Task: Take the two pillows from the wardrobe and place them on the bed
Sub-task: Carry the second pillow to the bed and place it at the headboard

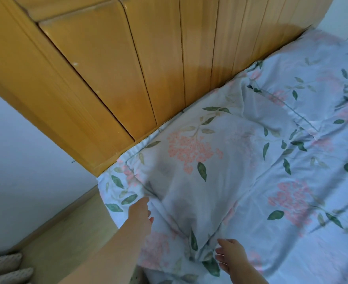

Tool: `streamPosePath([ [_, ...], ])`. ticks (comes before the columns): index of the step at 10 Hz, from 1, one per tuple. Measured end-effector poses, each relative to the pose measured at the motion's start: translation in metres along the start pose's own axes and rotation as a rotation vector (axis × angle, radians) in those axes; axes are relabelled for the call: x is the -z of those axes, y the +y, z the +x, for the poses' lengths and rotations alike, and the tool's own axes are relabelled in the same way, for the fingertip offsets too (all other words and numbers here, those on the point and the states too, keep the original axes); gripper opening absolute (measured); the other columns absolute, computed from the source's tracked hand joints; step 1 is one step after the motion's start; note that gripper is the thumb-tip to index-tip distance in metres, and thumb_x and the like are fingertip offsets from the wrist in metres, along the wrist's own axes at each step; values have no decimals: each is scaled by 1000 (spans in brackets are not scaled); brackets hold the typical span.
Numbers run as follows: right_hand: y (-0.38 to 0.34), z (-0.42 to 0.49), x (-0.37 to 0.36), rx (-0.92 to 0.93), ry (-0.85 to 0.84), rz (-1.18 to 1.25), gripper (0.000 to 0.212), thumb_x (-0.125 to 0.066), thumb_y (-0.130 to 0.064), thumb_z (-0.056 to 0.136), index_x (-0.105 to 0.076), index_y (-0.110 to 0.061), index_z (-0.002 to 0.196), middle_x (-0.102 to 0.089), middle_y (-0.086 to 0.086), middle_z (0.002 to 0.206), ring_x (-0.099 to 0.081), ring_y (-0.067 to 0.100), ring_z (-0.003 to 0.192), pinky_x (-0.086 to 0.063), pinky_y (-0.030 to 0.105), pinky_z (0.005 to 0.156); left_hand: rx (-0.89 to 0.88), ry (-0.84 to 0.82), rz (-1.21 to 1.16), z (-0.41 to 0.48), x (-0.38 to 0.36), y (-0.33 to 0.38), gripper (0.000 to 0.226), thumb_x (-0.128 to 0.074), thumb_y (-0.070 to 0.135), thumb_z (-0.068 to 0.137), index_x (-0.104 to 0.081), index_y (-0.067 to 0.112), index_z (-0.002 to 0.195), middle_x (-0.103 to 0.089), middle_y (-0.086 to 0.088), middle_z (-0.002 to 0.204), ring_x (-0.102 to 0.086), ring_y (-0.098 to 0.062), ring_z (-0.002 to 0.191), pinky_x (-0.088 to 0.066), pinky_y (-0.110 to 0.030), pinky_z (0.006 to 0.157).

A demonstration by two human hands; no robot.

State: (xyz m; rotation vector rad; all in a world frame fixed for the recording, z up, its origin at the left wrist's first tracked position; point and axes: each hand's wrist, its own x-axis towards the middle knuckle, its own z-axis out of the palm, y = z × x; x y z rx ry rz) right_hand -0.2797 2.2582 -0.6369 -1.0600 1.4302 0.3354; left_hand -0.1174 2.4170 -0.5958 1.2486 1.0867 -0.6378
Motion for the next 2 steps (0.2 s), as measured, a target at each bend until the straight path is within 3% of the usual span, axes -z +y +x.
streamPosePath([
  [1,-2,-19,-4,44,-28,21,20,-47,-3,92,-44,-5,72,-41,10,60,-35,17,48,-28,13,38,1,-71,22,-19,10,-6,26,-52,16,92,-52,12,118,-44,-4,114,-47,-19,101,-38,-32,86],
  [2,-5,-45,-8,111,-44,63,20,-48,-5,92,-47,-4,72,-45,11,63,-39,19,50,-32,14,36,-27,-139,53,-40,18,-10,12,-51,16,92,-51,15,81,-50,-4,104,-49,-20,99,-37,-31,84],
])
